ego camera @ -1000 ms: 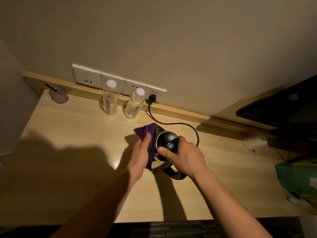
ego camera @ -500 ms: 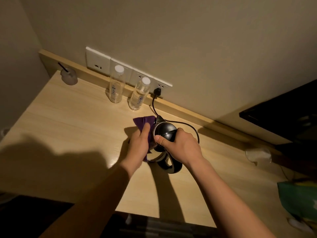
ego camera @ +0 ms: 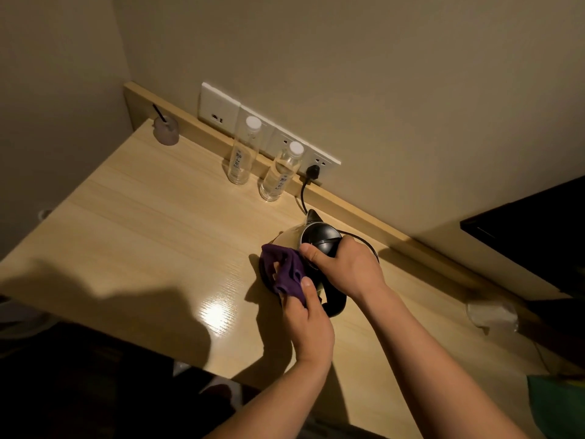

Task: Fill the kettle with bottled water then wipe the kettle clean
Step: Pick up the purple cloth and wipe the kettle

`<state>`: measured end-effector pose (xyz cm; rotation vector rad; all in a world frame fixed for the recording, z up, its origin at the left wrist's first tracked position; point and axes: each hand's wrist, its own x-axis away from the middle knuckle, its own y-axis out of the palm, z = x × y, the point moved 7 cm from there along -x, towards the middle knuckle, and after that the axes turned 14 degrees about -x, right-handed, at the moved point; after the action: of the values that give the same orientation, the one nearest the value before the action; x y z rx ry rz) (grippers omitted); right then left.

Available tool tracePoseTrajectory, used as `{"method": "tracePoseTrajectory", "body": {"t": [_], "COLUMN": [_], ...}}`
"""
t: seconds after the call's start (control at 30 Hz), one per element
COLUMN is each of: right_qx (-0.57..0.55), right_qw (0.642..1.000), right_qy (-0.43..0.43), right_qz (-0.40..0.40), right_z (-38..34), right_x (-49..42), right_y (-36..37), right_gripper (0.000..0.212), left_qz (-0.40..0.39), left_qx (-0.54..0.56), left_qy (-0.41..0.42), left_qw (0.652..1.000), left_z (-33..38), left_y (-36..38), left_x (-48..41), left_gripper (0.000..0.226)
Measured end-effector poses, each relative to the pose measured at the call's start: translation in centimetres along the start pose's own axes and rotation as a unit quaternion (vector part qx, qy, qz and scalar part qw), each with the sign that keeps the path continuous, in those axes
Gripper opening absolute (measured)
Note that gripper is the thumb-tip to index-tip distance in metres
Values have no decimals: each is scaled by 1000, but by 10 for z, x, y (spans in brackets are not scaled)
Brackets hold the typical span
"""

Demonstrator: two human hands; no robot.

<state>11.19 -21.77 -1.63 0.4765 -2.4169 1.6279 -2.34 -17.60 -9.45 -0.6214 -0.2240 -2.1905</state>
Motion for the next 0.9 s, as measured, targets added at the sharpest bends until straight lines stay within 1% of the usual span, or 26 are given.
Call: {"method": "tracePoseTrajectory", "body": {"t": [0.1, 0.2, 0.3, 0.4, 0.57, 0.6, 0.67, 0.73, 0.8, 0.9], "right_qx": [-9, -11, -18, -18, -18, -17, -20, -22, -27, -59], "right_qw": [1000, 1000, 1000, 1000, 1000, 1000, 999, 999, 998, 994], "right_qy": [-1, 0, 4, 11, 21, 23, 30, 36, 39, 38], "right_qz": [-4, 1, 9, 13, -4, -9, -19, -29, -46, -80], "right_z": [0, 1, 1, 1, 0, -1, -1, -1, 1, 6], "right_x": [0, 1, 3, 3, 1, 1, 1, 3, 4, 1], "right_y": [1, 1, 0, 0, -1, -1, -2, -6, -10, -15], "right_gripper": [81, 81, 81, 82, 79, 79, 78, 78, 79, 82], "left_qz": [8, 21, -3, -59, -185, -209, -250, -269, -285, -334], "left_qx": [23, 25, 30, 31, -78, -86, -86, -44, 13, 120], "left_qy": [-8, -21, -39, -58, -78, -87, -120, -168, -189, -207], "left_qw": [1000, 999, 999, 996, 977, 970, 957, 947, 940, 912], "left_z": [2, 8, 18, 26, 47, 52, 62, 68, 76, 90], "left_y": [2, 0, -3, -4, 0, 3, 10, 11, 4, -17], "left_x": [4, -19, -47, -76, -121, -128, -137, -143, -148, -149], "left_gripper": [29, 25, 17, 17, 22, 27, 46, 53, 50, 49]}}
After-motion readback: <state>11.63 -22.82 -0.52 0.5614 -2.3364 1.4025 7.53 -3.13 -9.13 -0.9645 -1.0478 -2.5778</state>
